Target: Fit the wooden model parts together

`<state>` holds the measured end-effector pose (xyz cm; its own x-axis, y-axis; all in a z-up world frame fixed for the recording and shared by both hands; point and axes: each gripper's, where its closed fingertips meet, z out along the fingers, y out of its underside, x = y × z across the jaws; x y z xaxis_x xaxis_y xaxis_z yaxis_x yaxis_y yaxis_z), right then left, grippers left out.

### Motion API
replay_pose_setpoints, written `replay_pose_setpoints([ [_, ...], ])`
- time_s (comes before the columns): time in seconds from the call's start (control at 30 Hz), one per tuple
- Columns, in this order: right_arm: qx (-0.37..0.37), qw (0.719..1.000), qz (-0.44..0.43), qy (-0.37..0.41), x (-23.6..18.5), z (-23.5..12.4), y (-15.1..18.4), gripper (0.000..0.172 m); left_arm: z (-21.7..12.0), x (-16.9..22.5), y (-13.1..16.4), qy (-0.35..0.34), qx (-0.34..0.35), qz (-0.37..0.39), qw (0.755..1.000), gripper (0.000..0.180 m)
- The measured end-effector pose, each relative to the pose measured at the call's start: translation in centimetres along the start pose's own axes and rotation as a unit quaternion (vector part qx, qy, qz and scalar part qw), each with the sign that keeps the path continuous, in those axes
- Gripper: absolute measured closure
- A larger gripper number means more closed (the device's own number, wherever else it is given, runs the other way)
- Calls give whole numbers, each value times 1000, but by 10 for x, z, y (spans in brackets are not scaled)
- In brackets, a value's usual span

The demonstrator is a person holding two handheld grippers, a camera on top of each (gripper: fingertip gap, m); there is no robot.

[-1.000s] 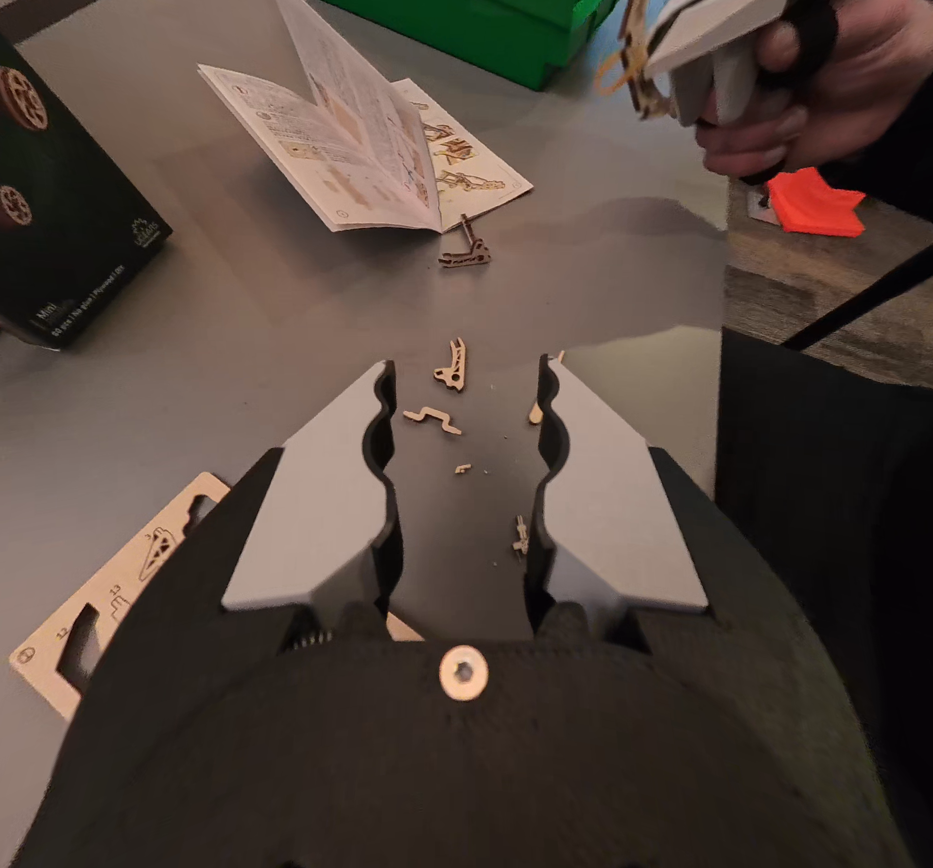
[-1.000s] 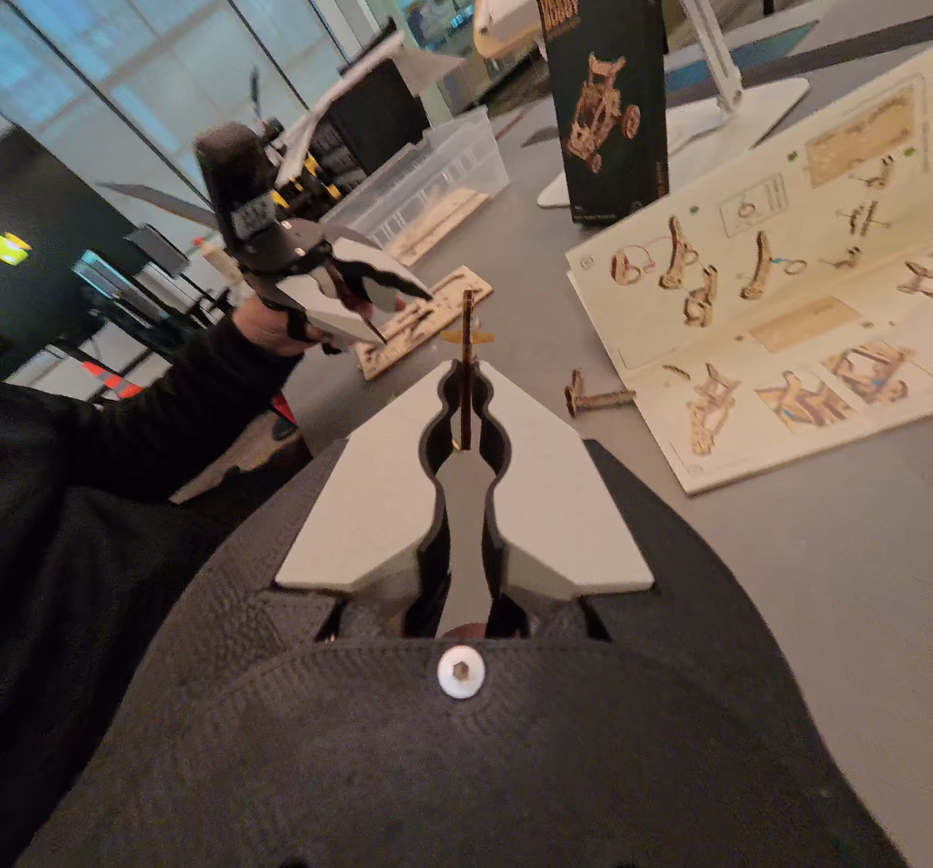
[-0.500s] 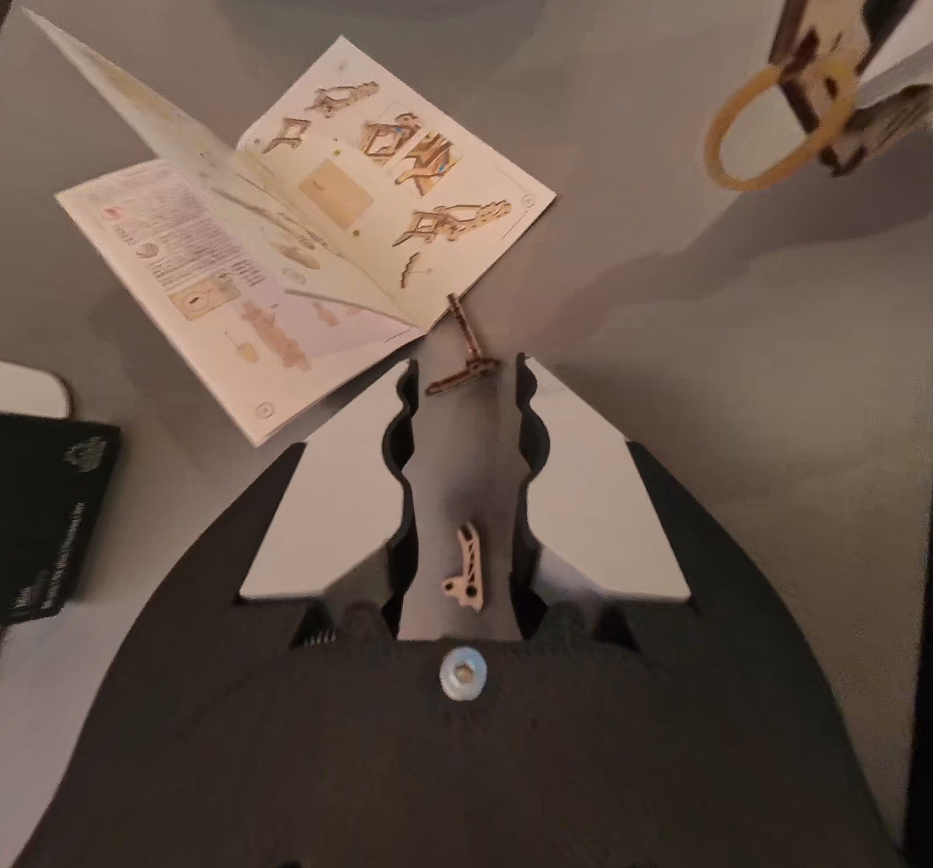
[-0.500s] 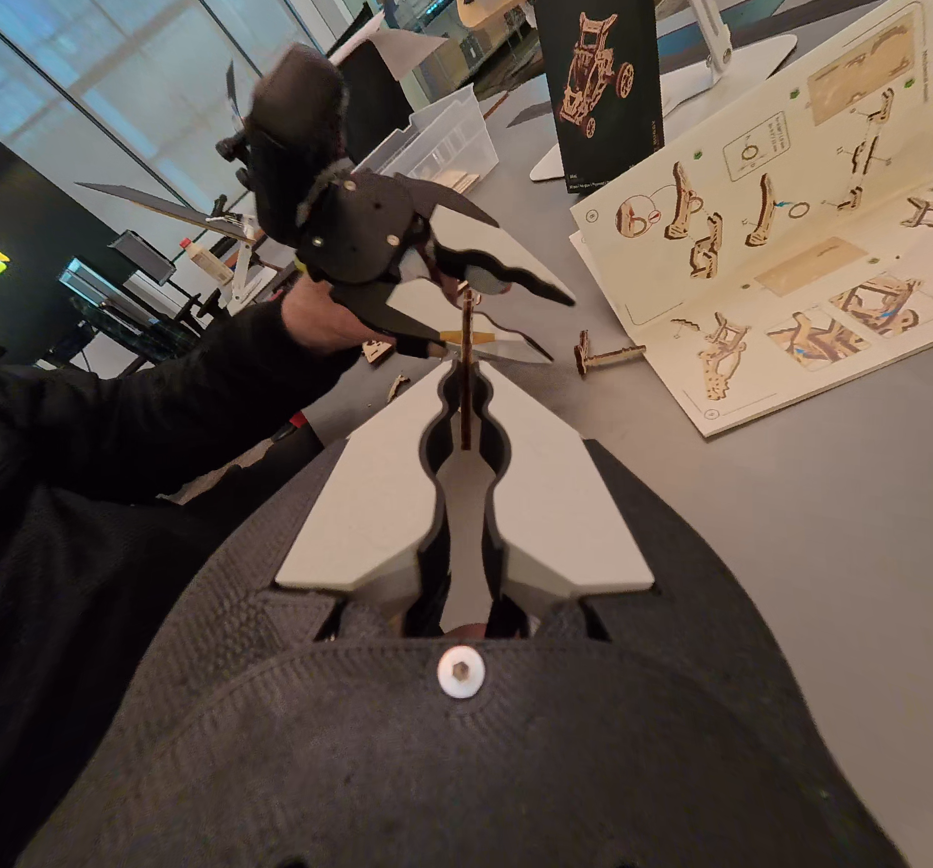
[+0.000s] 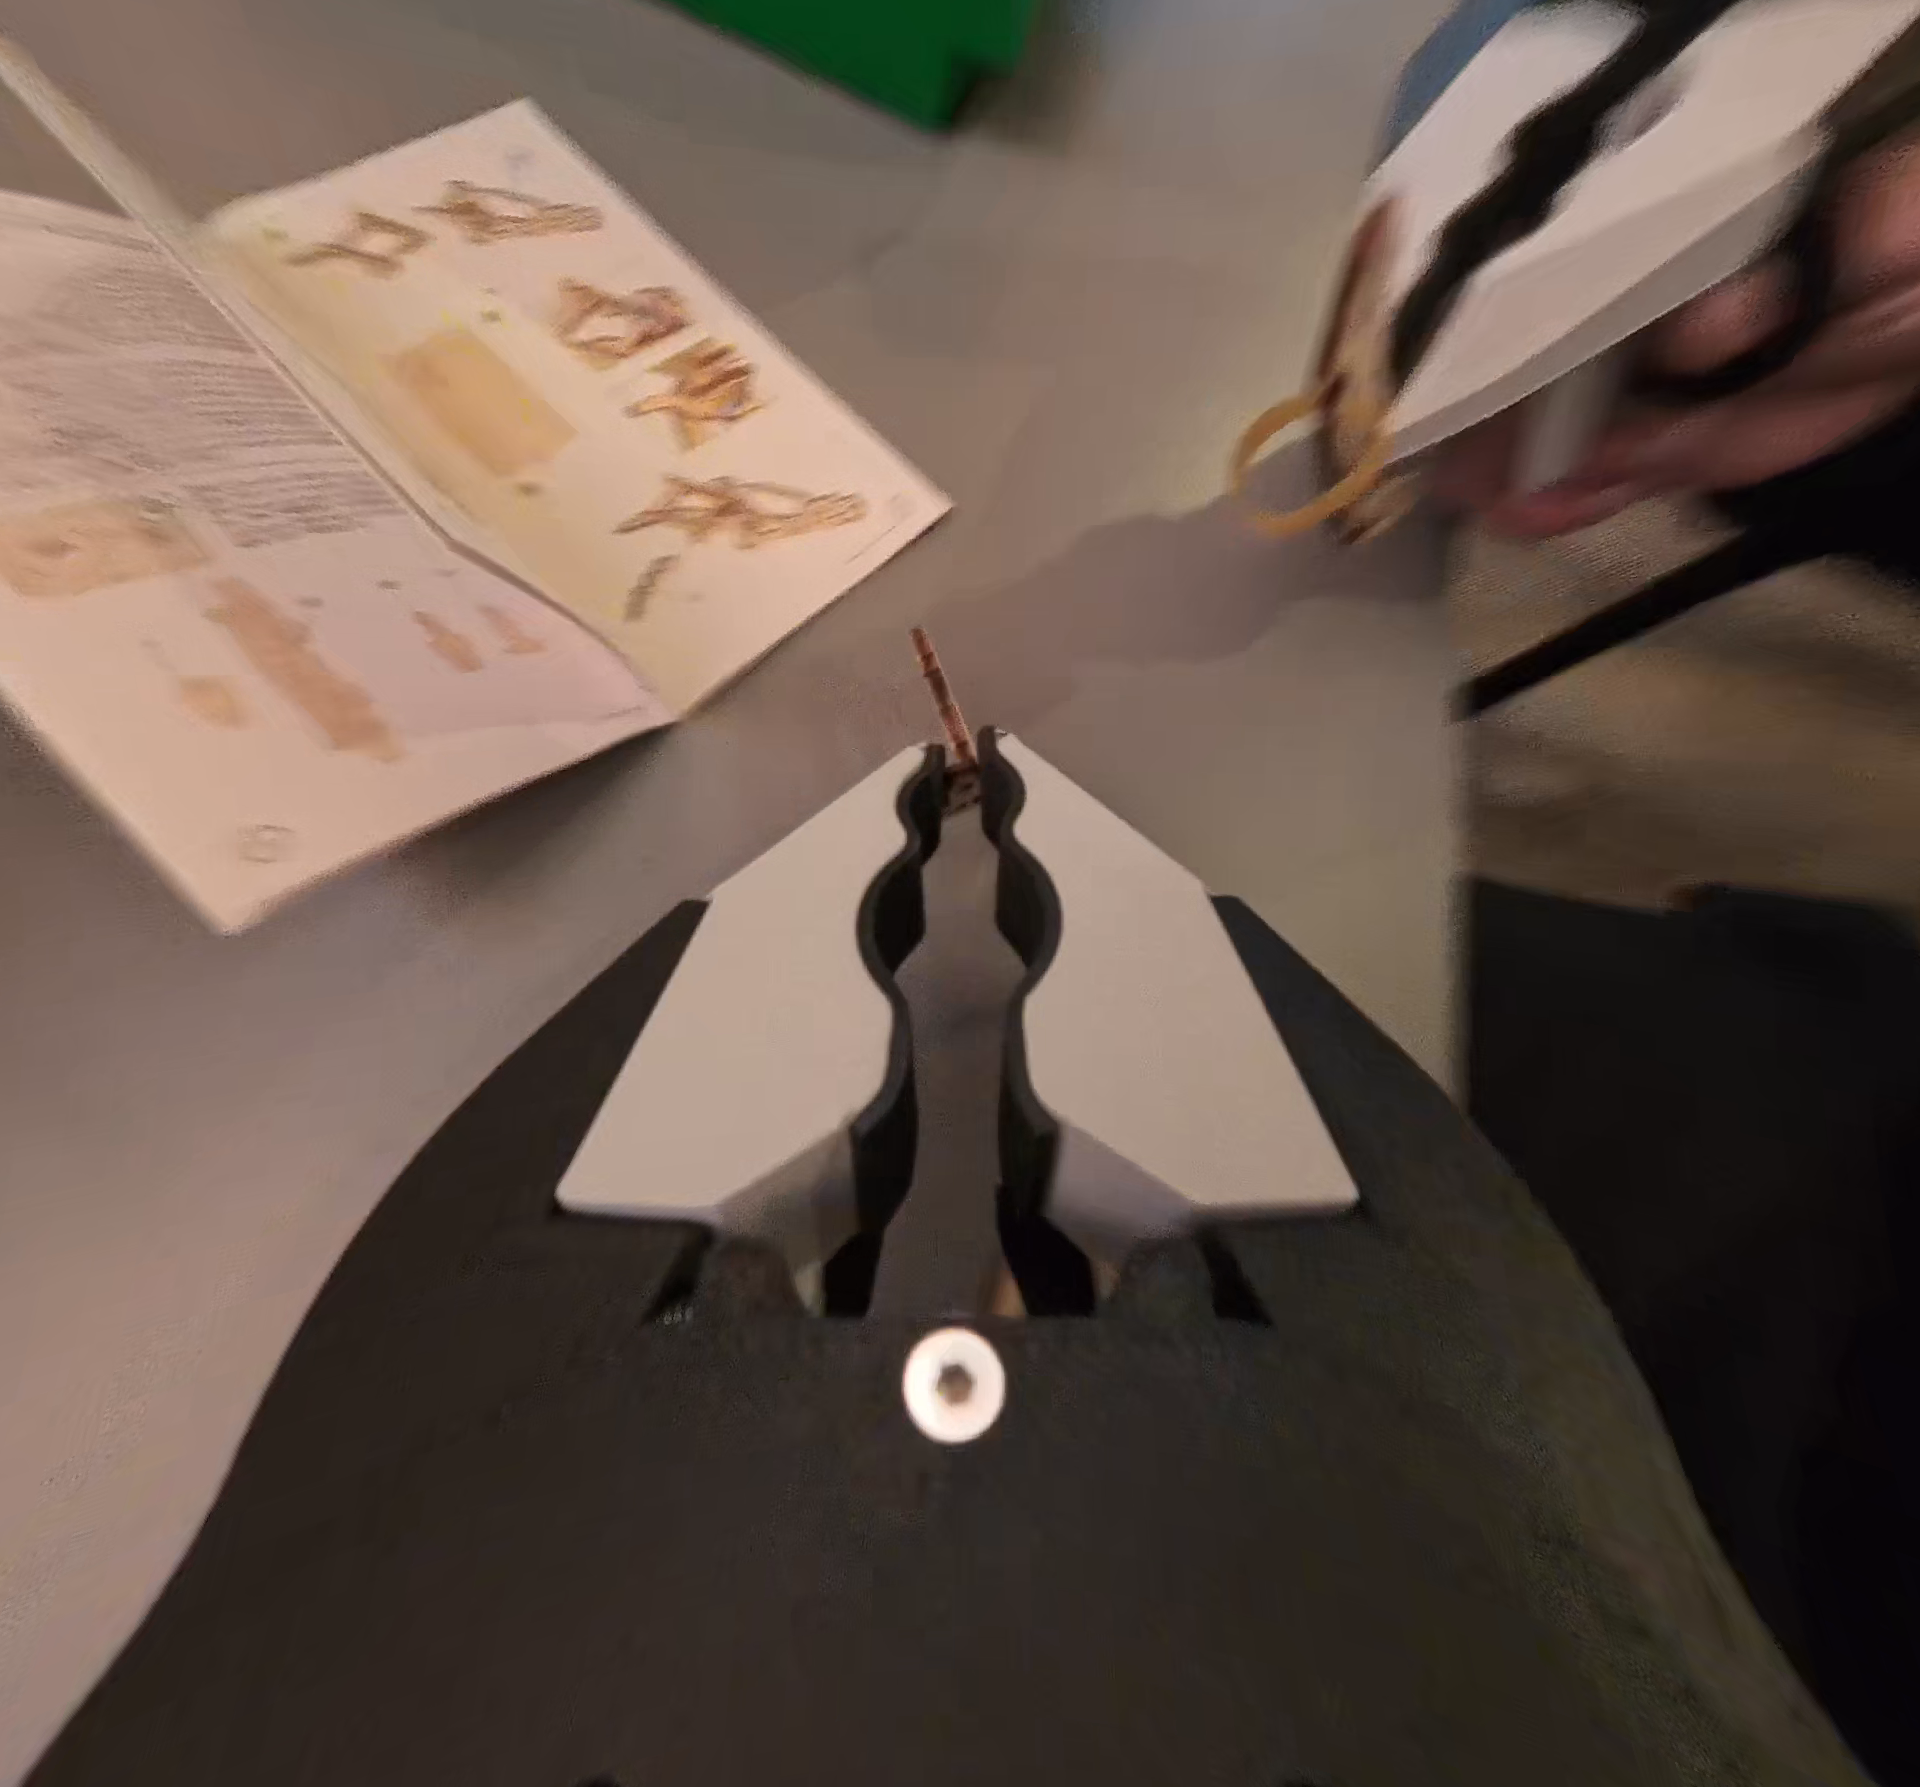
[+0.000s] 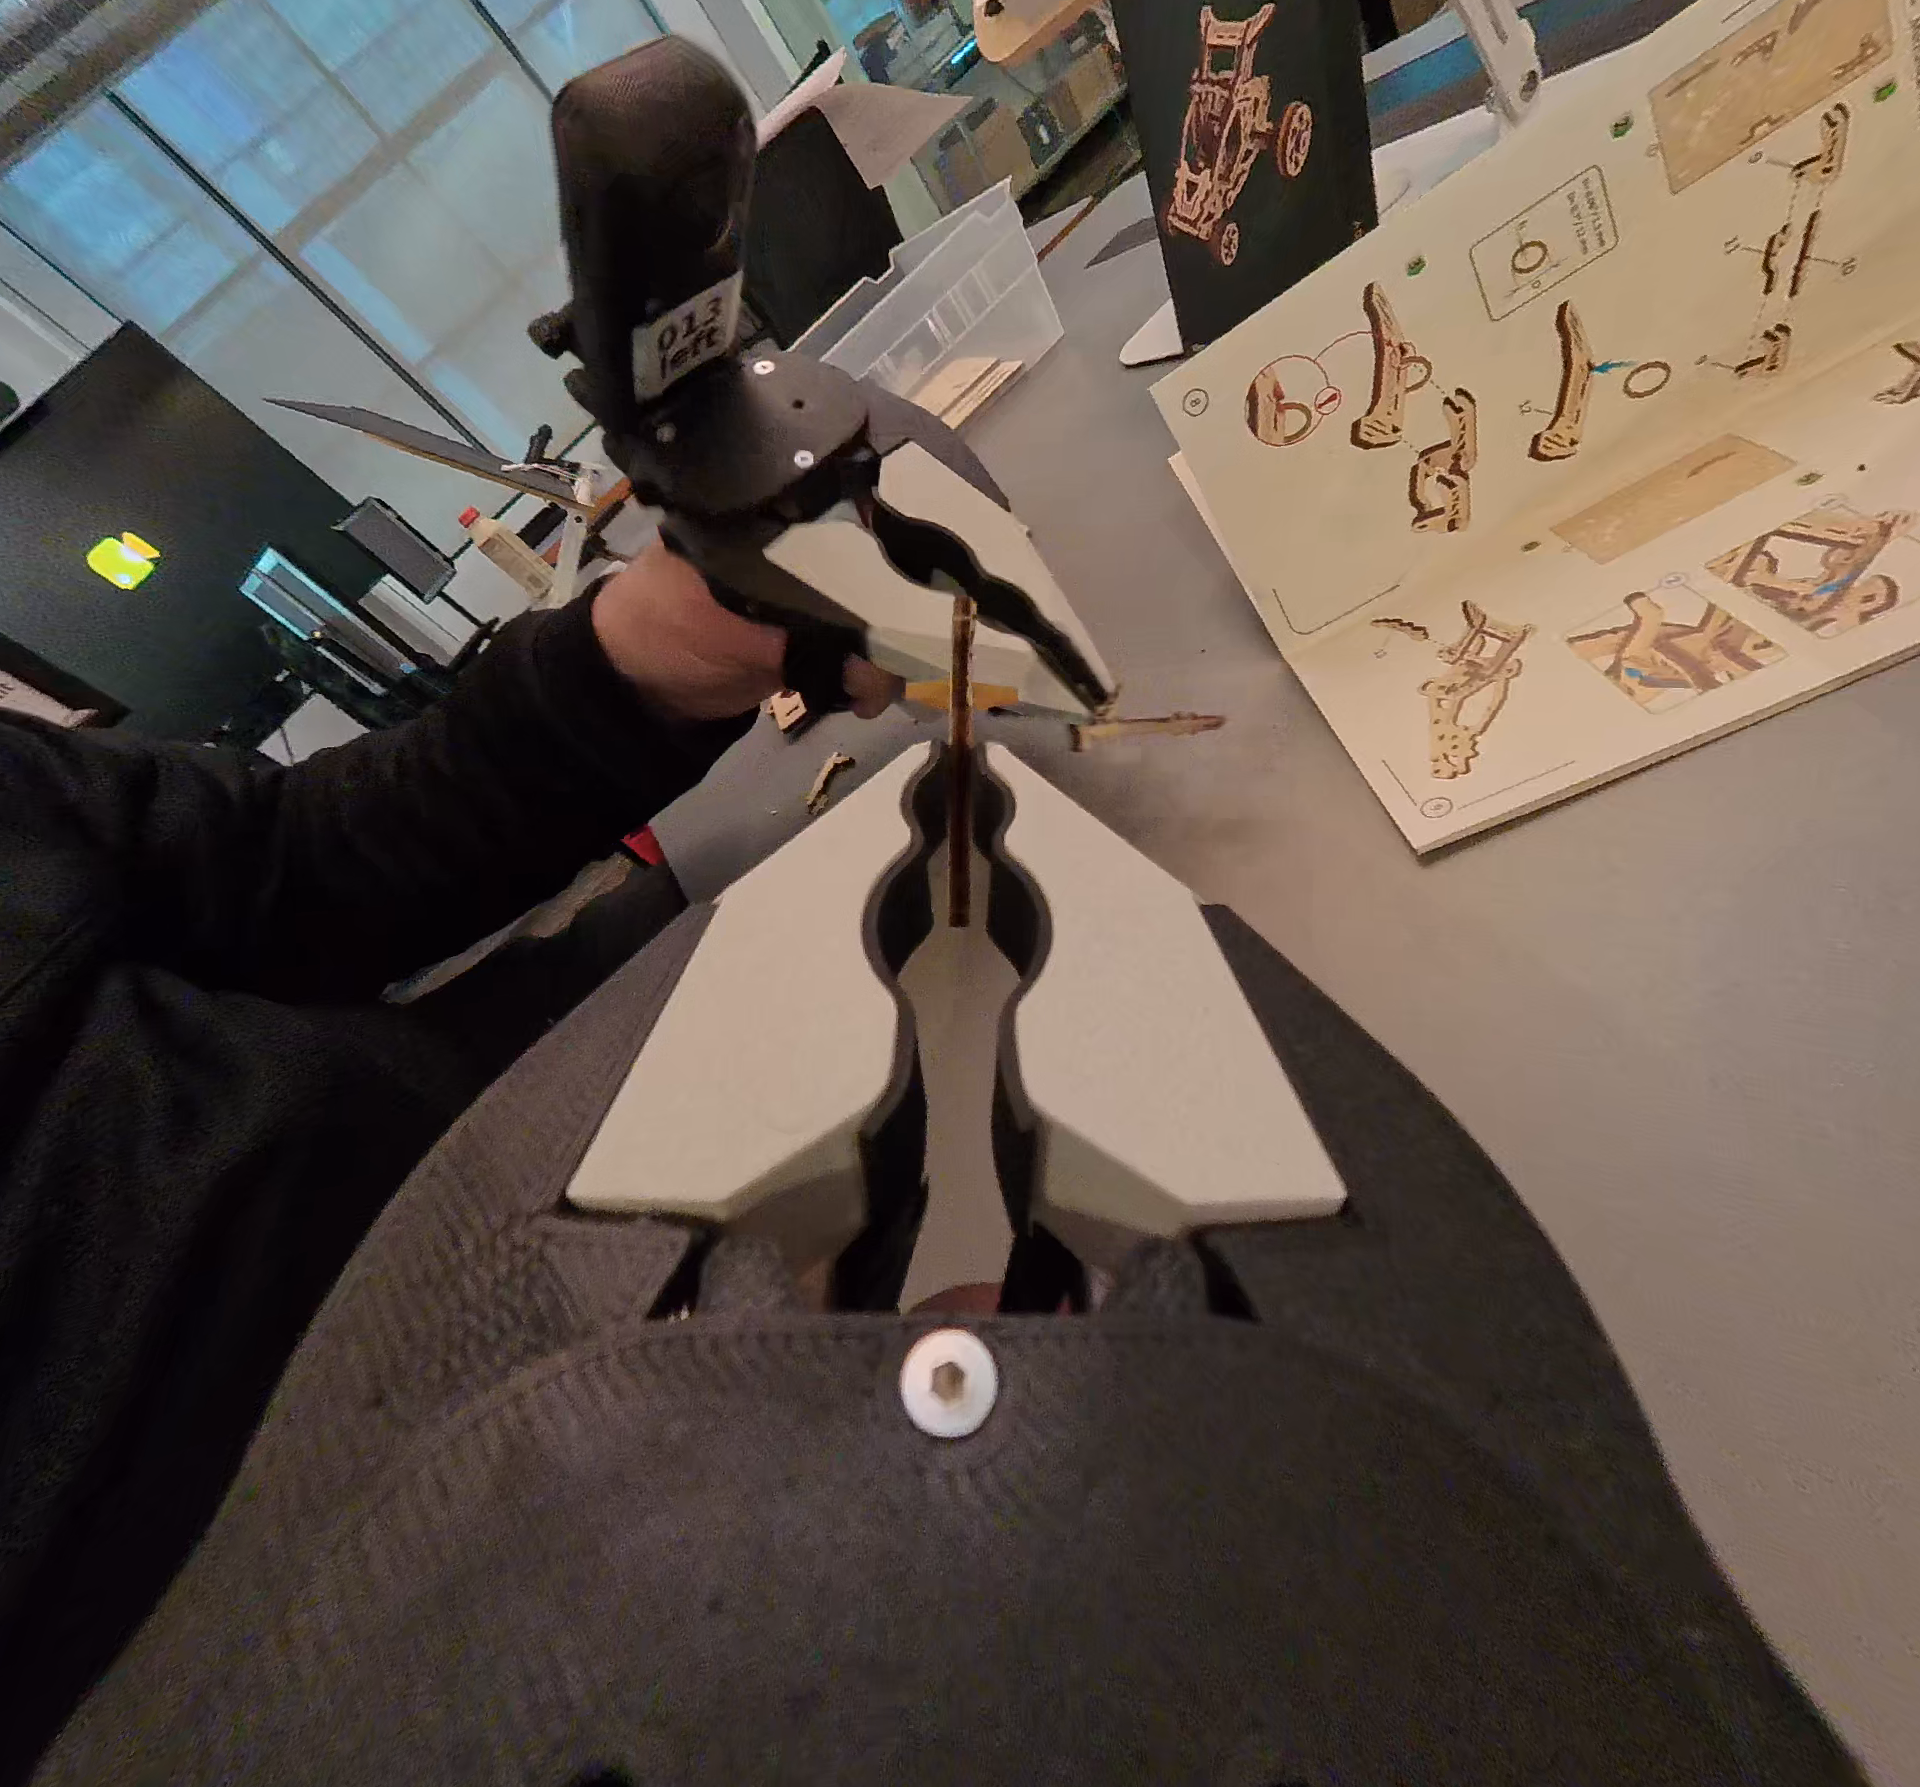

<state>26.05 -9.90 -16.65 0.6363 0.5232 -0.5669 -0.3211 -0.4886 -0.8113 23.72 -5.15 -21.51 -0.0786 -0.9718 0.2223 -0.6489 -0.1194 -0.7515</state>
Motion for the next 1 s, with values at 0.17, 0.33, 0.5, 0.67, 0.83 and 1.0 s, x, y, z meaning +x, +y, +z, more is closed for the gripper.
replay_pose_setpoints([
  [0.17, 39, 998, 17, -41, -14, -2, -16, 171, -50, 21, -33, 193, 177, -185, 947, 177],
  [0.33, 96, 991, 31, -89, -37, 6, -42, 171, -107, 27, -51, 277, 334, -252, 865, 177],
  [0.5, 103, 984, 30, -143, -61, 33, -61, 171, -141, 31, -54, 319, 418, -272, 806, 177],
  [0.67, 101, 977, 48, -184, -74, 59, -66, 171, -160, 32, -44, 348, 467, -290, 759, 177],
  [0.83, 133, 959, 119, -221, -73, 83, -69, 171, -163, 27, -33, 355, 485, -302, 740, 177],
  [1.0, 137, 950, 139, -243, -75, 107, -69, 171, -163, 23, -26, 362, 488, -307, 732, 177],
])
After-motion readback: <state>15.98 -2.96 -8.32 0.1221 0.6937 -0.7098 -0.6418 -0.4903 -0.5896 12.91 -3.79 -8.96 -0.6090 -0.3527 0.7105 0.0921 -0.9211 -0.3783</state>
